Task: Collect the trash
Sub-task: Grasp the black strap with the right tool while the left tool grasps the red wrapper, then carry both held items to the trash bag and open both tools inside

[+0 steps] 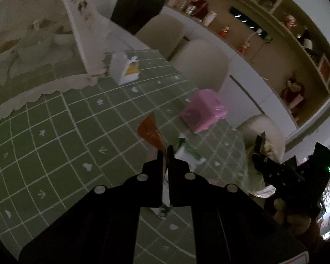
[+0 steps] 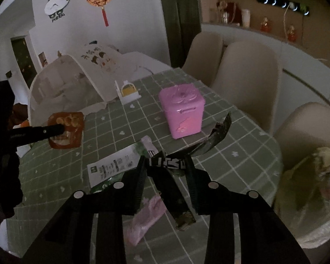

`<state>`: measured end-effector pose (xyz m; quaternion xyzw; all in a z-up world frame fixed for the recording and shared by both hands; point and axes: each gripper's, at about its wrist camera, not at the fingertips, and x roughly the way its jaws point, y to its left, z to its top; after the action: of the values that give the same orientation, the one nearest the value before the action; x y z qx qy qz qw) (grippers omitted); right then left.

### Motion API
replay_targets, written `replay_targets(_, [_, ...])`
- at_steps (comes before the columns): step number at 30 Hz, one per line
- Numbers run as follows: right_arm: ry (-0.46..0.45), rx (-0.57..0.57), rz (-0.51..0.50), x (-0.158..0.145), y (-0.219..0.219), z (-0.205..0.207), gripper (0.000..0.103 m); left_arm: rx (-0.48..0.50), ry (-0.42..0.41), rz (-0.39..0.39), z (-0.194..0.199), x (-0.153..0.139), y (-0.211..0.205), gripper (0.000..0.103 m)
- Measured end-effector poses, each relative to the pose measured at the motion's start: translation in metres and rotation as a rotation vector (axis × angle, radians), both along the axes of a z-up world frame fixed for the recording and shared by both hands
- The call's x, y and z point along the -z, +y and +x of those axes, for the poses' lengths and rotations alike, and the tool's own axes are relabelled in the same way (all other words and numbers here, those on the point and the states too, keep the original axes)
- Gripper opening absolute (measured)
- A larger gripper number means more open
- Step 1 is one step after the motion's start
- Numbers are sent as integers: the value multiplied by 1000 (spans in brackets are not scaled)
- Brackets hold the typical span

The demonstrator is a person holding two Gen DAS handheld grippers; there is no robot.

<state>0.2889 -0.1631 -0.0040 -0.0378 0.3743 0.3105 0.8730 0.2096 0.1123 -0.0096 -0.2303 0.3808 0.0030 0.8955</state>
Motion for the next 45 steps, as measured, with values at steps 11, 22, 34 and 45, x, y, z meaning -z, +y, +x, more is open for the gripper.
replay_targets(11, [-68, 112, 57, -24, -80, -53, 33, 116, -95, 114, -15, -52, -89, 3])
replay_targets(22, [-109, 229, 61, -34, -185, -63, 33, 282, -182, 145, 4, -81, -194, 3])
replay_targets(34, [-171, 402, 42, -27, -314, -40, 33, 490, -195, 0, 97, -62, -330, 3])
replay_targets(45, [-143, 540, 91, -11, -403, -4, 33, 660, -87, -83, 165, -30, -430, 3])
